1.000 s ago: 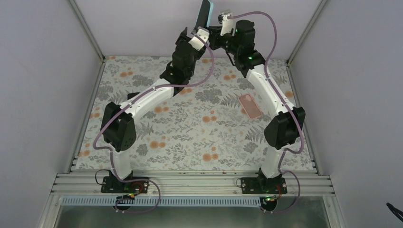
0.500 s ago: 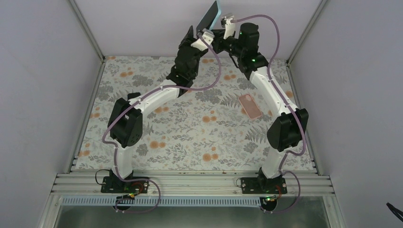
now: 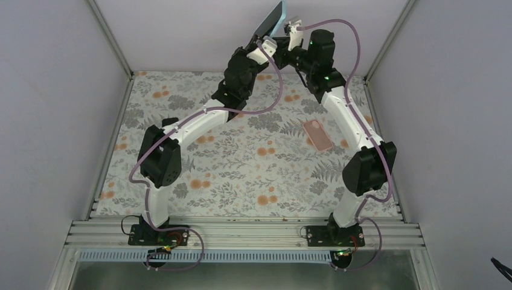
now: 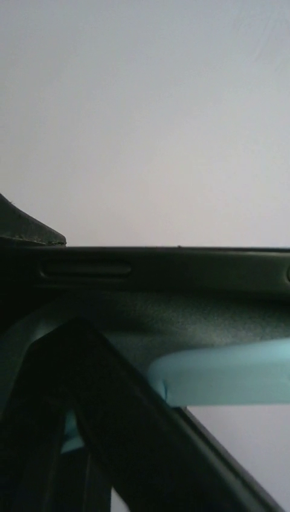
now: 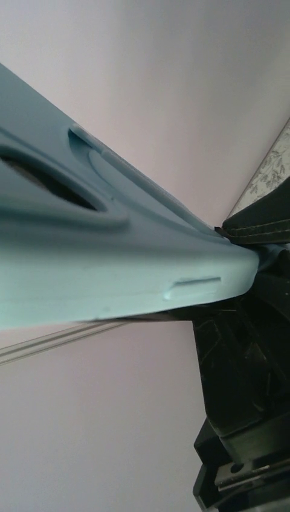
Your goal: Take the phone out of the phone case
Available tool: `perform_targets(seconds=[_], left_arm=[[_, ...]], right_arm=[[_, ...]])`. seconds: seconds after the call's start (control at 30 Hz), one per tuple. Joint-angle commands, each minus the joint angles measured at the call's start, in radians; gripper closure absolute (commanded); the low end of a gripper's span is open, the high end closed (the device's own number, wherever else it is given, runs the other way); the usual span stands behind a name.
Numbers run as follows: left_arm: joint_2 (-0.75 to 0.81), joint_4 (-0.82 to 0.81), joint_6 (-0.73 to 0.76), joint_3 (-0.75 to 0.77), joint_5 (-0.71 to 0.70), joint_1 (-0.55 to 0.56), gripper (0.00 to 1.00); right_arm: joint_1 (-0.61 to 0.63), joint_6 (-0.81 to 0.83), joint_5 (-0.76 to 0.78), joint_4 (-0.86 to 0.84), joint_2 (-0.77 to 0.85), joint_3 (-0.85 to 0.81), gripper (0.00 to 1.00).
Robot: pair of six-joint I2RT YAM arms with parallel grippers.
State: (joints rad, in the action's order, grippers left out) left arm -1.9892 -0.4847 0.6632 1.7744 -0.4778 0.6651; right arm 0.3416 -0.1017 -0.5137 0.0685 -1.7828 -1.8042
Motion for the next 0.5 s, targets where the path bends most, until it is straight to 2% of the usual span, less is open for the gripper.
perform_targets(seconds=[0.0,0.2,0.27,0.37,0.47], left_arm=[[0.115,-0.063,-0.025,0.008,-0.122,-0.082,0.98],[0.233,0.083,-0.058,-0.083,-0.037,-0.084,0.98],[0.269,0.177,-0.081,-0.097,0.022,-0.089,0.98],[0.291,0.416,-0.112,-0.053,0.149,-0.097,0.98],[0.325,0.537,-0.087,-0.068,0.201,-0.100,0.98]], right_arm=[[-0.017,0.041,-0.089,0.221,0.035,0.017,0.97],[-0.031,0.137,0.151,0.395,-0.019,-0.110,0.97],[-0.037,0.209,0.207,0.462,-0.043,-0.144,0.97],[-0.044,0.290,0.337,0.522,-0.064,-0.145,0.97],[-0.063,0.331,0.428,0.574,-0.074,-0.135,0.97]])
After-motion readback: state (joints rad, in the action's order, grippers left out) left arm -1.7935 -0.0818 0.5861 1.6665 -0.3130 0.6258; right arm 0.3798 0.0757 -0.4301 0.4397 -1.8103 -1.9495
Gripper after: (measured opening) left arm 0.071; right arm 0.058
